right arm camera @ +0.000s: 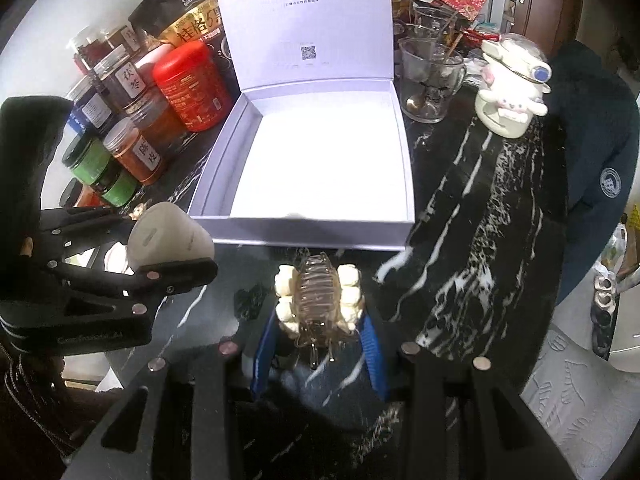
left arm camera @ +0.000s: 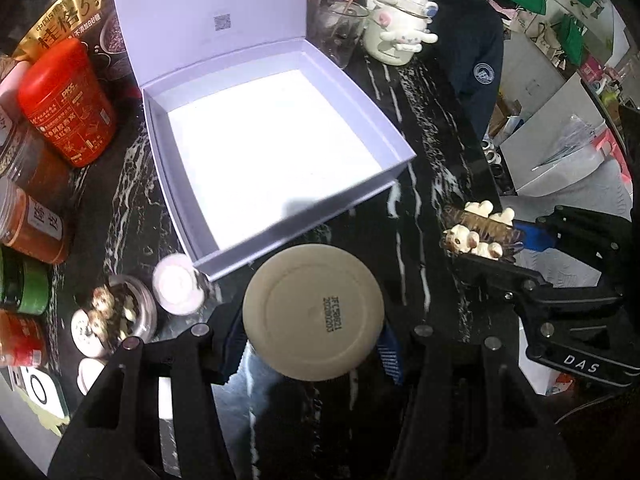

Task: Organize objects
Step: 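Lift and carry the cream jar and hair clip toward the open lavender box, then lower the cream jar into the box and open the left tool while the right tool releases the clip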

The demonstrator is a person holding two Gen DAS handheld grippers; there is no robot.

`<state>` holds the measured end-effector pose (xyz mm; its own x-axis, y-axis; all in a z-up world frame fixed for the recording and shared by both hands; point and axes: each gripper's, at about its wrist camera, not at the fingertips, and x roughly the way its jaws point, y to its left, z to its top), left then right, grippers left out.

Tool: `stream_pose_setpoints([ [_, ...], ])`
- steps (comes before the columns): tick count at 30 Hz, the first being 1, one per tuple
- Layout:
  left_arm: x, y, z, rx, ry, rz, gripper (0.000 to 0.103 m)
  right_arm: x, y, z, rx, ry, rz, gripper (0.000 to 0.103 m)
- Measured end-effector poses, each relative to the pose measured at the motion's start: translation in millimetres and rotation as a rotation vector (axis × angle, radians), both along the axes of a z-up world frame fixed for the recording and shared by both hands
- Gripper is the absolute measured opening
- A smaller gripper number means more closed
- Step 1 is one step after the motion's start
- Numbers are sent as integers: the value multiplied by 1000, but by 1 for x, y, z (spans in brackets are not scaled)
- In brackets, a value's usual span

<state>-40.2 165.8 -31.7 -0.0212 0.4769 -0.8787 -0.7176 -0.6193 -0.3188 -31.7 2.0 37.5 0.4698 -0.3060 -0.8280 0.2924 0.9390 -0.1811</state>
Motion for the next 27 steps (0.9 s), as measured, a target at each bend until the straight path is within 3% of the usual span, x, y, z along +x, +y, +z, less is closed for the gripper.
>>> stream_pose_setpoints([
  [27, -91, 51, -28, 5, -2, -46, 53, 99, -64, 0, -44, -21, 16, 40],
])
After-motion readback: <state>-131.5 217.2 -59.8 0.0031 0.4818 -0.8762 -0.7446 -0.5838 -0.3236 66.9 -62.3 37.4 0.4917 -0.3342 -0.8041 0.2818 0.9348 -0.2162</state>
